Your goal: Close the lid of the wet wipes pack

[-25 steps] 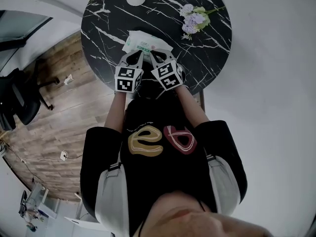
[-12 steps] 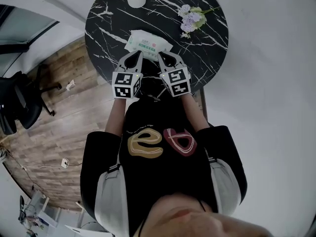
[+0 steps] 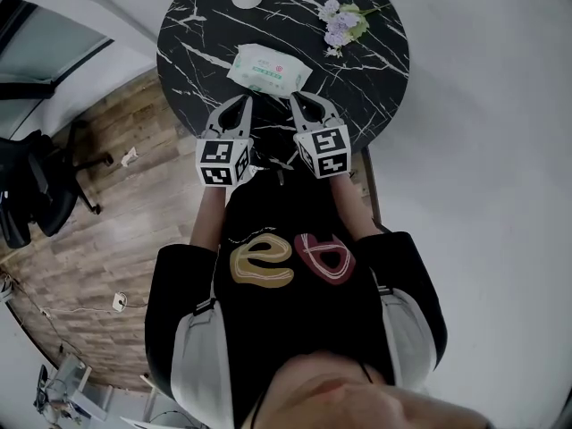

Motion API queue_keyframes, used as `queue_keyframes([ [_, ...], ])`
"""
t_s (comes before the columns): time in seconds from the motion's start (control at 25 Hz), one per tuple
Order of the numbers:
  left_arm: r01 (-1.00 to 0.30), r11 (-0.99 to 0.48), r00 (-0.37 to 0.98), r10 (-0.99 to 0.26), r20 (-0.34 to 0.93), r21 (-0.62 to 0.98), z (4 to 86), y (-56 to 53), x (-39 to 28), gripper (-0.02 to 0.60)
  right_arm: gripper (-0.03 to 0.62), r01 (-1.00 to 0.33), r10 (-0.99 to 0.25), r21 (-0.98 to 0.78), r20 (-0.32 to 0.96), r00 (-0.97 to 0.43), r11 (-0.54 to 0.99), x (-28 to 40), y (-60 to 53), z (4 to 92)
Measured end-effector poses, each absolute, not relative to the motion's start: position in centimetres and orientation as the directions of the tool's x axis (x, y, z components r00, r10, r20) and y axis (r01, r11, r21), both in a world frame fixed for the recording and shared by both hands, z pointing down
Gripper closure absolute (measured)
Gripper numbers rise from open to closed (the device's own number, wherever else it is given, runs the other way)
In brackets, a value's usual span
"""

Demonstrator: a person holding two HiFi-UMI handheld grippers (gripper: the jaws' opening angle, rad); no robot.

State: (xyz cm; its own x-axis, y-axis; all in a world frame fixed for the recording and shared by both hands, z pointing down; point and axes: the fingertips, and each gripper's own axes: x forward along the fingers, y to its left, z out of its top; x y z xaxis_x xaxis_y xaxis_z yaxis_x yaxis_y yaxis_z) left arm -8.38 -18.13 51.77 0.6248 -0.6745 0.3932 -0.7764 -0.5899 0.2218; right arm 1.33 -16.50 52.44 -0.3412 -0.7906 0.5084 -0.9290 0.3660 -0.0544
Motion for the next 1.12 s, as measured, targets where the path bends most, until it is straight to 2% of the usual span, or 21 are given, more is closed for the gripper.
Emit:
queue_keyframes([
  [1.12, -0.786, -0.593, 0.614, -0.72, 0.322, 0.173, 49.3, -15.1, -9.4, 0.565, 0.585, -0.923, -0.839, 0.016, 0.424, -0.342, 0.384, -0.1, -13.0, 50.3],
])
